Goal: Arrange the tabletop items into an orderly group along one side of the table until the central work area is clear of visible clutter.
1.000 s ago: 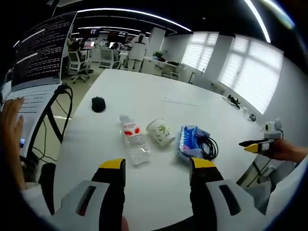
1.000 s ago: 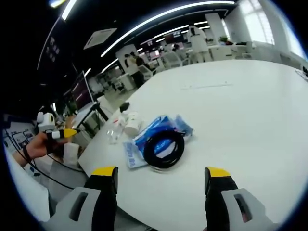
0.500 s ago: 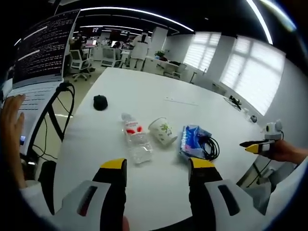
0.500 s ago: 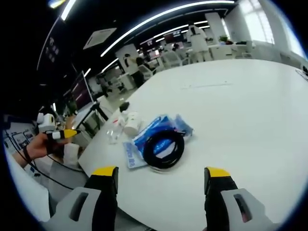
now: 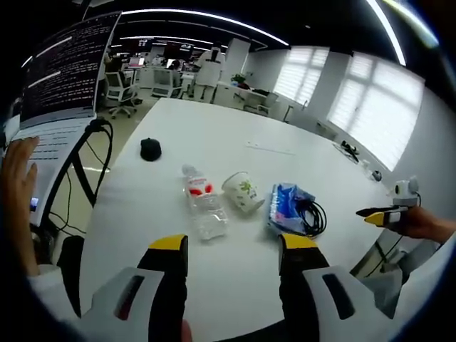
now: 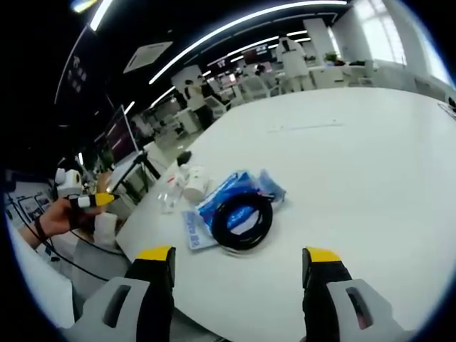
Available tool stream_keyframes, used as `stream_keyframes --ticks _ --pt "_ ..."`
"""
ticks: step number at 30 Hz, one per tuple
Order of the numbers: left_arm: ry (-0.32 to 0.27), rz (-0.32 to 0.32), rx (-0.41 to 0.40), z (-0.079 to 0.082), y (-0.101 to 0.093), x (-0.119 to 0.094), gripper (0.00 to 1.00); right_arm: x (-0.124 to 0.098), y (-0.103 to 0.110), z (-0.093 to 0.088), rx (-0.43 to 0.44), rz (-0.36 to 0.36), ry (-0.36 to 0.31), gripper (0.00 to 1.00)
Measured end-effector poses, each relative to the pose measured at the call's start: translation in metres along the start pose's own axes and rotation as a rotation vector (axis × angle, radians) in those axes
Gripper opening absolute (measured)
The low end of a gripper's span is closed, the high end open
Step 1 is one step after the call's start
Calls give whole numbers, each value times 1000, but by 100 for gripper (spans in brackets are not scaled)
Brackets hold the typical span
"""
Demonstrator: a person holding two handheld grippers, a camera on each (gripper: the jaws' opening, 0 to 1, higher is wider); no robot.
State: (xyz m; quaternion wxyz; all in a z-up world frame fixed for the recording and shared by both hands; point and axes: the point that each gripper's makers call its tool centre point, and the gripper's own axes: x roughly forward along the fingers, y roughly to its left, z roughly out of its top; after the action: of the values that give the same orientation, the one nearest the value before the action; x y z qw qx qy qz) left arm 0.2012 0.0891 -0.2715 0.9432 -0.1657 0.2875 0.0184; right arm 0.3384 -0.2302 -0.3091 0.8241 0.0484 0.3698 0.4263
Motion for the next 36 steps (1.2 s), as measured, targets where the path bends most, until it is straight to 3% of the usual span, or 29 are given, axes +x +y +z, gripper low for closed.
stream_keyframes --ticks 21,29,36 --pt "2 4 -47 9 -2 16 46 -6 -1 -1 16 -10 -16 73" --pt "11 60 -150 14 4 35 43 -10 -6 -4 13 -15 -12 73" --pt "44 126 -303 11 15 53 39 -13 -9 -4 21 -25 -24 73"
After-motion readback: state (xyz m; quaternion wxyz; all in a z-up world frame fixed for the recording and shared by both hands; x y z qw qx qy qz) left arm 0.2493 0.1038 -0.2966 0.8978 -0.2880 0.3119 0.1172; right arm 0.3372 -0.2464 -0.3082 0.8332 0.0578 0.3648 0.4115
